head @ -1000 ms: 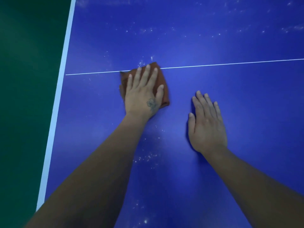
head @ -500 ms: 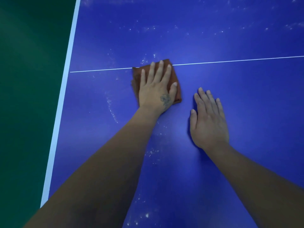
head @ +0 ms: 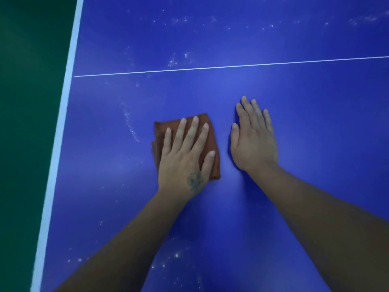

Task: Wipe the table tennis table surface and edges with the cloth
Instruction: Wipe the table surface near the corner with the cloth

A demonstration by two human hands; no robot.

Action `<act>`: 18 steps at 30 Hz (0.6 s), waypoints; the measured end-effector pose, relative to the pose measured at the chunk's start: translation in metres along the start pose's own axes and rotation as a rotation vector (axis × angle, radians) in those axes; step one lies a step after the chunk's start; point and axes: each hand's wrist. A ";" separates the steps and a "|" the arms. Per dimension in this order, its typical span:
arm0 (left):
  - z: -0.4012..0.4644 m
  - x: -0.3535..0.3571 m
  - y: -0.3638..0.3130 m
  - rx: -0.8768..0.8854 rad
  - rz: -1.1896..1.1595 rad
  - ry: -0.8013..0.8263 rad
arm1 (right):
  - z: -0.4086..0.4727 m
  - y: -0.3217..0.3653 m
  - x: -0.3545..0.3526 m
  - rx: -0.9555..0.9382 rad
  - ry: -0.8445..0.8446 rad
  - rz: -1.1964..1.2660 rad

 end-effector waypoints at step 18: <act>0.060 -0.002 0.032 0.067 0.042 -0.019 | -0.003 0.000 0.002 -0.022 -0.024 0.038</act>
Point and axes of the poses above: each hand's wrist, its own z-axis towards the middle knuckle, its own x-axis out of the palm, y = z × x, and after that the axes turned 1 degree about -z, right-handed
